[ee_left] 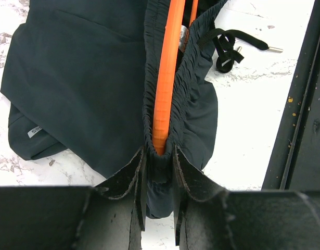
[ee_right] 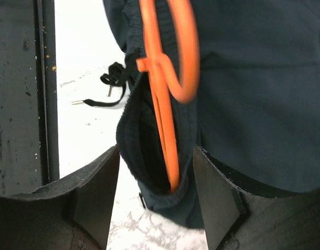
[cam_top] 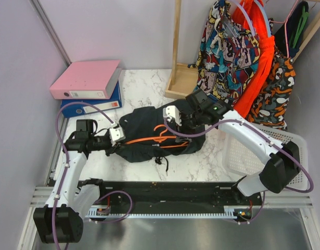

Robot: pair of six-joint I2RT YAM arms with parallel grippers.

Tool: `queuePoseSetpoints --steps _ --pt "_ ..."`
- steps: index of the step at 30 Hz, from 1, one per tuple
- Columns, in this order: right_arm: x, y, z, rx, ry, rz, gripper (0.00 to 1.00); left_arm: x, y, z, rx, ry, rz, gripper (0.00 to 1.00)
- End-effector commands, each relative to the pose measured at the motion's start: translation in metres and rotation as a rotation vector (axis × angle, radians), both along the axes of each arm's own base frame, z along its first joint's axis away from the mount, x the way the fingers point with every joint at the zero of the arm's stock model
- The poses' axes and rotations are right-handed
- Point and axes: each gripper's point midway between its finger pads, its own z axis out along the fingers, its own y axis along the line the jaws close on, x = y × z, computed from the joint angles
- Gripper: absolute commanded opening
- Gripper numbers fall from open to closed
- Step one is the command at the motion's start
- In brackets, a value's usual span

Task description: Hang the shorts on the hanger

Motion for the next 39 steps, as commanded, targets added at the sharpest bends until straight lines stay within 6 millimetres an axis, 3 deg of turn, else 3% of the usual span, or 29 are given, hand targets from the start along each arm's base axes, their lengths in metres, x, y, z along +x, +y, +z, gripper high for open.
queuePoseSetpoints --steps 1,9,15,16,18,20,24,29,32,35,36,39 --pt "0.005 0.024 -0.013 0.015 -0.105 0.094 0.63 0.008 -0.005 0.017 -0.041 -0.044 -0.006 0.02" --pt "0.002 0.038 -0.046 -0.055 -0.123 0.149 0.49 0.007 -0.004 0.014 -0.036 -0.04 -0.008 0.02" --pt "0.006 0.044 -0.053 -0.095 -0.163 0.141 0.28 0.008 -0.004 0.016 -0.037 -0.049 -0.012 0.02" --pt "0.006 0.045 -0.054 -0.101 -0.164 0.136 0.14 0.007 -0.004 0.015 -0.037 -0.046 -0.012 0.02" --pt "0.012 0.044 -0.052 -0.112 -0.177 0.113 0.0 0.008 -0.004 0.015 -0.034 -0.047 -0.011 0.02" --pt "0.015 0.043 -0.048 -0.122 -0.188 0.098 0.0 0.009 -0.003 0.017 -0.034 -0.046 -0.007 0.02" --pt "0.022 0.043 -0.019 -0.112 -0.237 0.075 0.0 0.008 -0.006 0.023 -0.031 -0.053 -0.029 0.02" --pt "0.026 0.041 0.015 -0.102 -0.279 0.063 0.0 0.015 -0.01 0.046 -0.051 -0.073 -0.026 0.07" --pt "0.03 0.042 0.051 -0.069 -0.334 0.052 0.0 0.021 -0.011 0.065 -0.067 -0.086 -0.011 0.15" --pt "0.029 0.037 0.067 -0.073 -0.349 0.043 0.0 0.025 -0.012 0.084 -0.076 -0.126 -0.011 0.21" --pt "0.031 0.037 0.081 -0.06 -0.368 0.038 0.0 0.025 -0.013 0.087 -0.078 -0.136 -0.013 0.26" --pt "0.028 0.032 0.096 -0.069 -0.373 0.036 0.0 0.026 -0.013 0.1 -0.084 -0.163 -0.01 0.4"
